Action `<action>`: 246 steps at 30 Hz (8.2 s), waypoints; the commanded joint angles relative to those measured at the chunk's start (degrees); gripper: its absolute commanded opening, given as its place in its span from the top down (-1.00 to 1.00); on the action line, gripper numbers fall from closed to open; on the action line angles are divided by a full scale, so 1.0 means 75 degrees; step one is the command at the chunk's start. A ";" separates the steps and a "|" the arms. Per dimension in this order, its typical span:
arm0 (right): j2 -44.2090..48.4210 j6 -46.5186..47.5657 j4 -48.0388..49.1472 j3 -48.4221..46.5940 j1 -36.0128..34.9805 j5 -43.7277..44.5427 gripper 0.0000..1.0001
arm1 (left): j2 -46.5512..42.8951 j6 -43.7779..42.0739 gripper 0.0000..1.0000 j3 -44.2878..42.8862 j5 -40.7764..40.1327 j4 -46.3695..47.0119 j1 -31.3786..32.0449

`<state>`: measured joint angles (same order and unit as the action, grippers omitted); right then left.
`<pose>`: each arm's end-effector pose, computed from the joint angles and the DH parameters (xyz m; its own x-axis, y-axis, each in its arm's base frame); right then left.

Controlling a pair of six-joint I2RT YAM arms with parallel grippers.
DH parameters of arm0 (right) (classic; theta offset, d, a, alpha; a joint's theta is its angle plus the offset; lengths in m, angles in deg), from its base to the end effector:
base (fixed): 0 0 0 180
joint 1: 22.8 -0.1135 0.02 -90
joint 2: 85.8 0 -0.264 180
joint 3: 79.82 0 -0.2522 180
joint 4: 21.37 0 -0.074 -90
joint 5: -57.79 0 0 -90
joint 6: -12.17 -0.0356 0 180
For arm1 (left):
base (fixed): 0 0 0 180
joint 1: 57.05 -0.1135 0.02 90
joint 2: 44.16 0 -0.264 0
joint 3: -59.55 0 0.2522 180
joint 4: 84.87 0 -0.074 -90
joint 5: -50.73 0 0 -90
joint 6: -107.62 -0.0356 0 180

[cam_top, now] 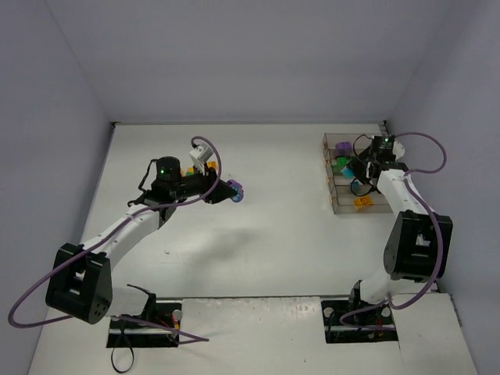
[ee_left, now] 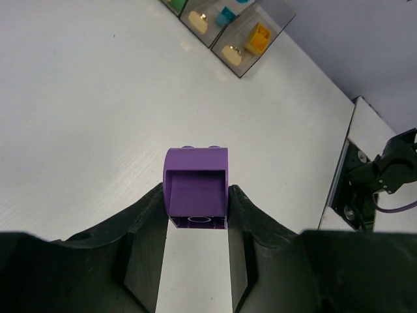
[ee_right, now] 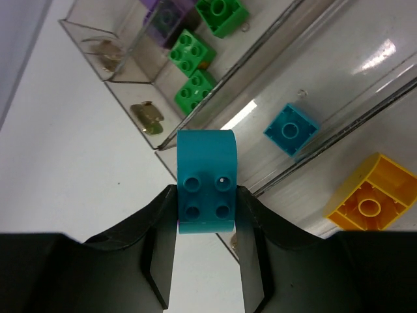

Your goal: Sort the legos into containers by color

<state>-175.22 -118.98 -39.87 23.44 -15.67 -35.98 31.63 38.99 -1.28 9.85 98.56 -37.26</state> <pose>0.3546 -0.0420 0.2654 -0.3421 0.7045 -0.6218 0.3893 0.7085 0.5886 0.2677 -0.1249 0.2849 -0.5099 -0.0700 -0.8574 0.7870 0.3646 -0.4978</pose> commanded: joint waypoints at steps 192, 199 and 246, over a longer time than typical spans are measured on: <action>0.1013 0.2123 0.1228 0.0429 -0.1701 -0.4044 -0.22 | 0.5445 0.1475 -0.16 -0.6404 -0.7697 -0.5796 -0.1737; 0.1002 0.2158 0.1228 0.0569 -0.1760 -0.4114 -0.22 | 0.5948 0.1792 0.04 -0.6544 -0.7815 -0.5831 -0.1737; -0.0486 0.1408 0.4674 -0.1762 -0.4702 -0.6915 -0.18 | 0.0992 0.5565 1.00 -0.1025 -0.0738 0.5336 -0.0366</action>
<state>-179.40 -106.87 -11.65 13.84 -50.66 -84.88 40.99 79.71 -7.75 1.52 127.54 -40.82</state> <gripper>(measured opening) 0.589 0.301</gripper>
